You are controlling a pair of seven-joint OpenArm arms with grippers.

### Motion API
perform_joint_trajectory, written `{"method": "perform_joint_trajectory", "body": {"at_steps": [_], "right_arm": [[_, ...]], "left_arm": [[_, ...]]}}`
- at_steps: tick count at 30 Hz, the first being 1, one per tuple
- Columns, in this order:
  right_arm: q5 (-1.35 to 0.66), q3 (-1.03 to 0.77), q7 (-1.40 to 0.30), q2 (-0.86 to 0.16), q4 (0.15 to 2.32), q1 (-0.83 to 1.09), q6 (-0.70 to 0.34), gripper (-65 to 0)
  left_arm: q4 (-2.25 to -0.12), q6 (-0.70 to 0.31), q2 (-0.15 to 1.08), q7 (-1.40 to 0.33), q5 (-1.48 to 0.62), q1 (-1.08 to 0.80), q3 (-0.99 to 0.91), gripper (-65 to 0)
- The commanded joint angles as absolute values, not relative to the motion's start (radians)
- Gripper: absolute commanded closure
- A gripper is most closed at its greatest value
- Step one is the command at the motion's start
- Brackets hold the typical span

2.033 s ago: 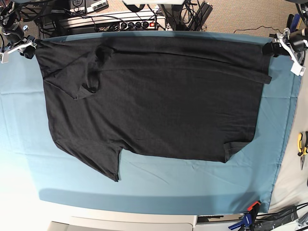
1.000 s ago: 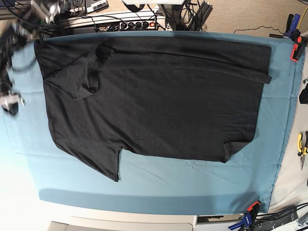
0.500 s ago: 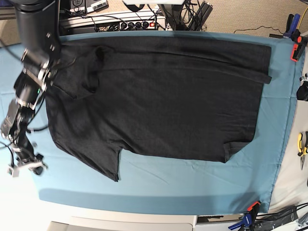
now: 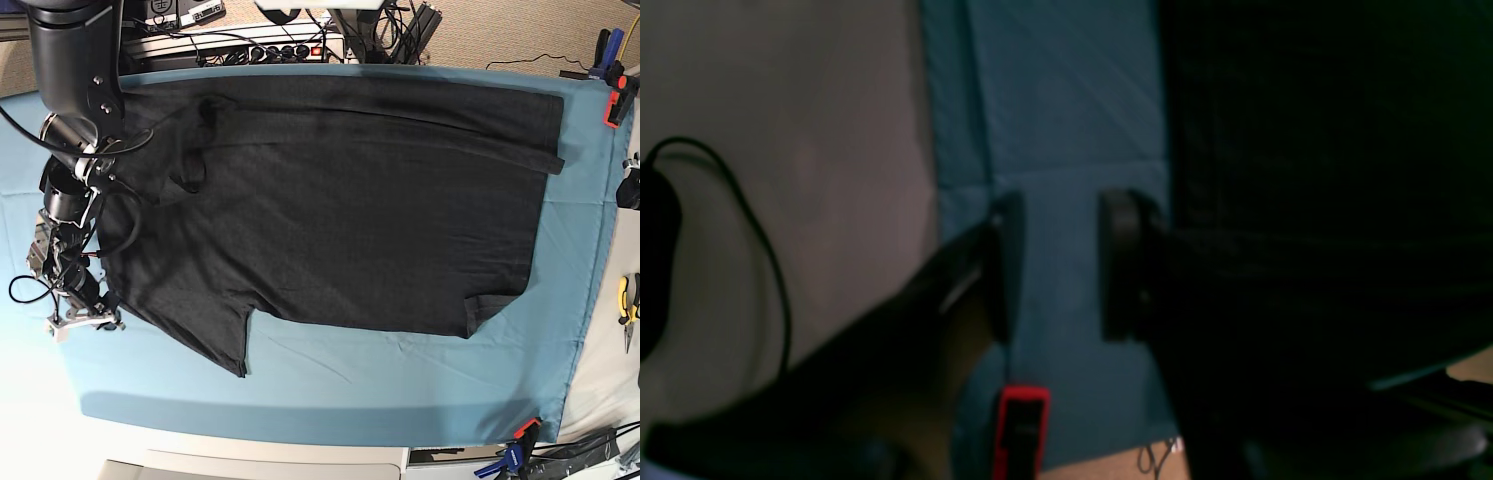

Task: Fold the T-shirt properly
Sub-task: 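Release the shoulder corner and grasp the nearest hem corner with the right gripper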

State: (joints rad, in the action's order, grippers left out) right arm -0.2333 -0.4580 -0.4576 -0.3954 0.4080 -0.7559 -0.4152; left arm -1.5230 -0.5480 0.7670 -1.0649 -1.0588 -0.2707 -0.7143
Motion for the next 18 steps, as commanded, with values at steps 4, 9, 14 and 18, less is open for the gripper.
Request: {"method": "perform_joint_trajectory", "body": {"at_steps": [4, 9, 14, 18], "right_arm": [[-0.186, -0.460, -0.431, -0.407, 0.426, -0.747, -0.422, -16.1], [-0.172, -0.460, -0.434, -0.407, 0.426, -0.709, -0.421, -31.5], [-0.212, -0.460, -0.437, -0.408, 0.426, -0.704, -0.422, -33.5], [-0.229, -0.460, -0.456, -0.407, 0.426, -0.704, -0.423, -33.5]], "left_arm": [[-1.536, -0.551, 0.795, -1.047, -1.074, -0.263, -0.727, -19.9], [-1.536, -0.551, 0.795, -1.046, -1.074, -0.263, -0.727, -19.9], [-1.536, -0.551, 0.795, -1.047, -1.076, -0.264, -0.727, -19.9], [-1.536, -0.551, 0.795, -1.046, -1.077, -0.263, -0.727, -19.9]]}}
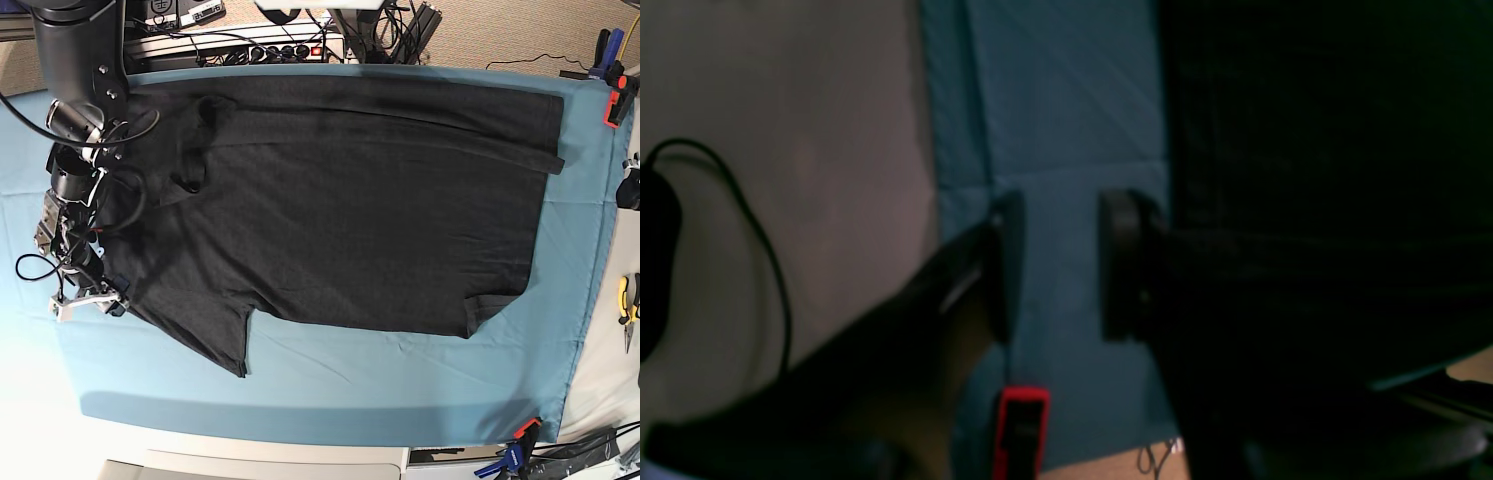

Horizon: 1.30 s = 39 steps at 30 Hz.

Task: Fold the T-shirt properly
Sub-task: 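Release the shoulder corner and grasp the nearest hem corner with the right gripper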

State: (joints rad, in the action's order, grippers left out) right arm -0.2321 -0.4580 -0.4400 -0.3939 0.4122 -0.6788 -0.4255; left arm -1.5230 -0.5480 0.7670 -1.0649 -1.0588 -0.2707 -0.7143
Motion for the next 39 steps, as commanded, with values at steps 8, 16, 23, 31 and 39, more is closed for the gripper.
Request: {"method": "perform_joint_trajectory", "body": {"at_steps": [8, 16, 23, 31, 39], "right_arm": [[-0.284, -0.459, -0.499, -0.407, 0.426, -0.704, -0.467, -33.5], [-0.299, -0.459, -0.501, -0.407, 0.426, -0.704, -0.508, -33.5], [-0.299, -0.459, -0.487, -0.407, 0.426, -0.704, -0.542, -33.4], [-0.325, -0.457, -0.498, -0.408, 0.426, -0.703, -0.572, -31.0], [-0.325, -0.457, -0.494, -0.407, 0.426, -0.703, -0.572, 0.0]], "left_arm": [[-1.536, -0.551, 0.795, -1.034, -1.077, -0.263, -0.727, -19.9], [-1.536, -0.551, 0.795, -1.032, -1.076, -0.263, -0.727, -19.9], [-1.536, -0.551, 0.795, -1.032, -1.077, -0.263, -0.727, -19.9], [-1.536, -0.551, 0.795, -1.032, -1.077, -0.264, -0.727, -19.9], [-1.536, -0.555, 0.796, -0.999, -1.077, -0.263, -0.727, -19.9]]}}
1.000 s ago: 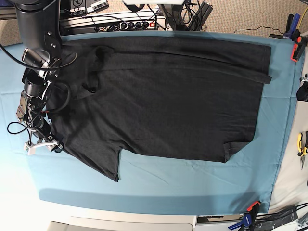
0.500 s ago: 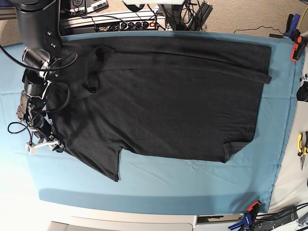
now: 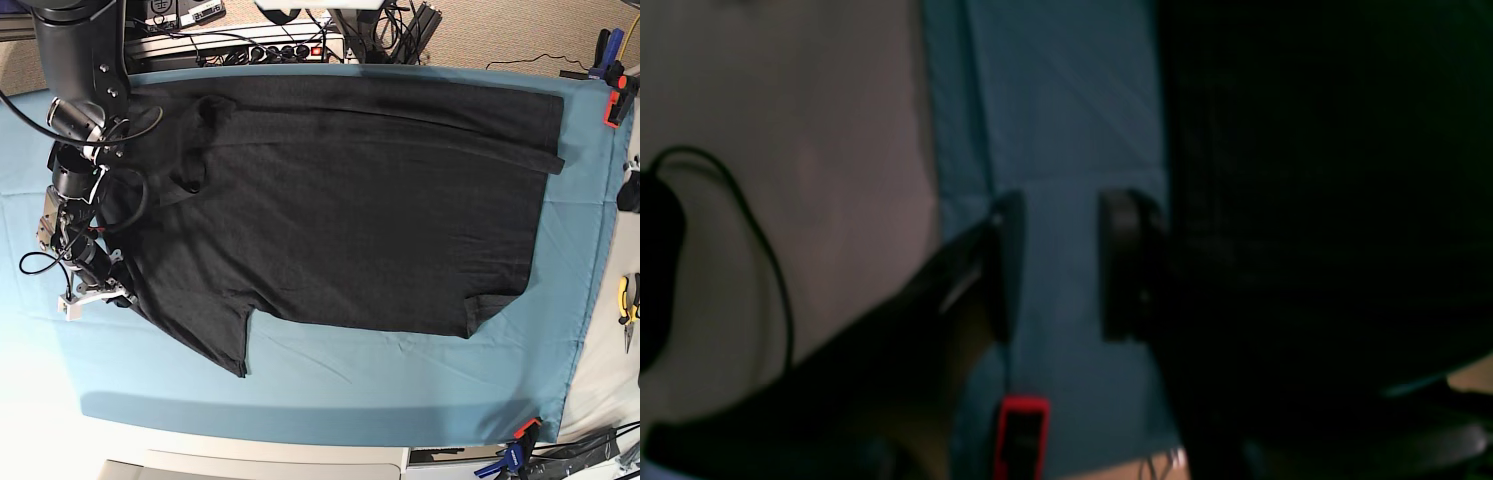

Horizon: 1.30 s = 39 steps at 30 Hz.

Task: Fold the T-shirt properly
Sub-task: 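Release the shoulder corner and grasp the nearest hem corner with the right gripper, then move the left gripper to the other hem corner and grasp it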

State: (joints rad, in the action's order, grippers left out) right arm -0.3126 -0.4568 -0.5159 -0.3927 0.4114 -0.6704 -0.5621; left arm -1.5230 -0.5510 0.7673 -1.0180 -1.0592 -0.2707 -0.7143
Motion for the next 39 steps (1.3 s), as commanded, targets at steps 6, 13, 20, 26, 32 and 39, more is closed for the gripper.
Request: {"method": "perform_joint_trajectory", "body": {"at_steps": [6, 13, 20, 26, 32, 39], "right_arm": [[-0.324, -0.457, -0.493, -0.408, 0.426, -0.703, -0.572, 0.0], [-0.320, -0.457, -0.494, -0.408, 0.426, -0.703, -0.573, 0.0], [-0.321, -0.457, -0.489, -0.408, 0.426, -0.683, -0.573, 0.0], [-0.320, -0.457, -0.469, -0.408, 0.426, -0.648, -0.572, 0.0], [-0.321, -0.457, -0.465, -0.408, 0.426, -0.632, -0.573, 0.0], [-0.321, -0.457, -0.463, -0.408, 0.426, -0.626, -0.573, 0.0]], "left_arm": [[-1.536, -0.589, 0.799, -0.988, -1.076, -0.253, -0.692, -19.9], [-1.536, -0.604, 0.799, -0.951, -0.878, -0.073, -0.347, -19.9], [-1.536, -0.515, 0.805, -0.865, -0.435, 0.147, 0.044, -19.8], [-1.537, -0.335, 0.814, -0.796, -0.063, 0.288, 0.436, -19.9], [-1.537, -0.188, 0.815, -0.784, 0.150, 0.429, 0.725, -19.9], [-1.536, -0.155, 0.813, -0.721, 0.141, 0.537, 0.866, -19.9]]}}
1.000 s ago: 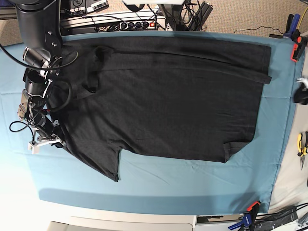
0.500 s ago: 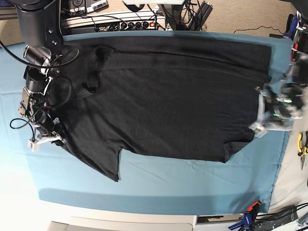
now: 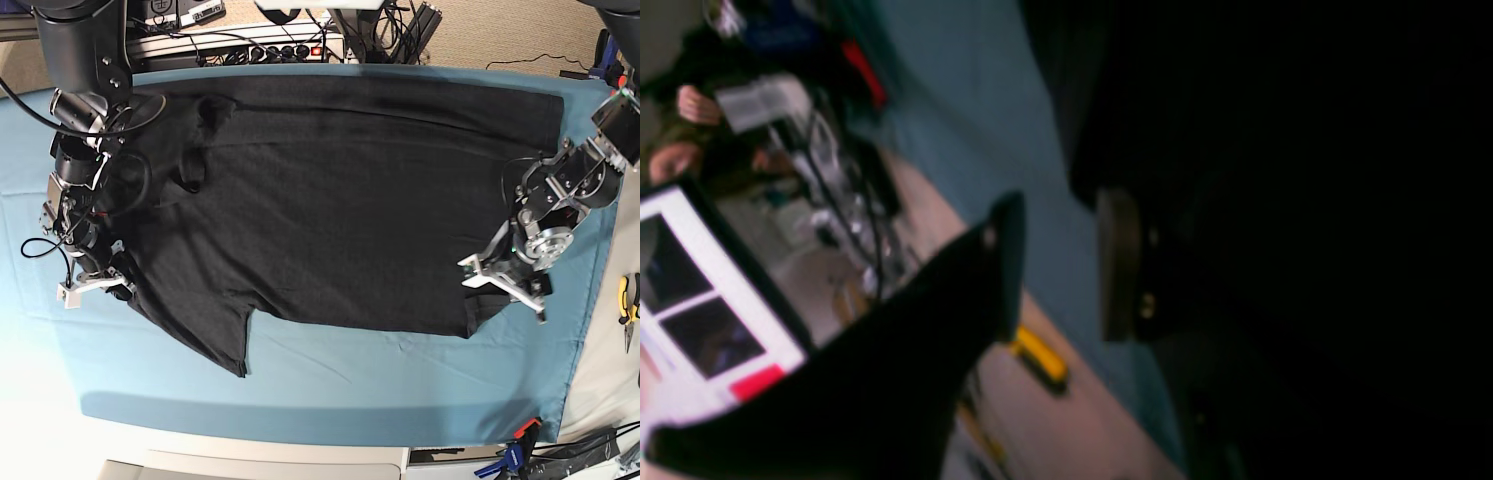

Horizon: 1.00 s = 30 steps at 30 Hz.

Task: Fold the T-shirt properly
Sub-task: 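Move the left gripper to the other hem corner and grasp it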

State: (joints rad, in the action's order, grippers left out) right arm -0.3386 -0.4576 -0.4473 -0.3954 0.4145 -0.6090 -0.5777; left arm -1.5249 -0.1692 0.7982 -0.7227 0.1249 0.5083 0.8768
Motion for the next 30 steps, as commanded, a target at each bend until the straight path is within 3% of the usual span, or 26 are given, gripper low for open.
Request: {"method": "perform_joint_trajectory", "body": {"at_steps": [1, 30], "right_arm": [[-0.321, -0.457, -0.463, -0.408, 0.426, -0.626, -0.573, 0.0], [-0.321, -0.457, -0.462, -0.408, 0.426, -0.626, -0.573, 0.0]], "left_arm": [[-1.536, -0.154, 0.812, -0.714, 0.128, 0.544, 0.871, -19.9], [-1.357, -0.121, 0.715, -0.584, 0.212, 0.567, 0.926, -21.9]]}}
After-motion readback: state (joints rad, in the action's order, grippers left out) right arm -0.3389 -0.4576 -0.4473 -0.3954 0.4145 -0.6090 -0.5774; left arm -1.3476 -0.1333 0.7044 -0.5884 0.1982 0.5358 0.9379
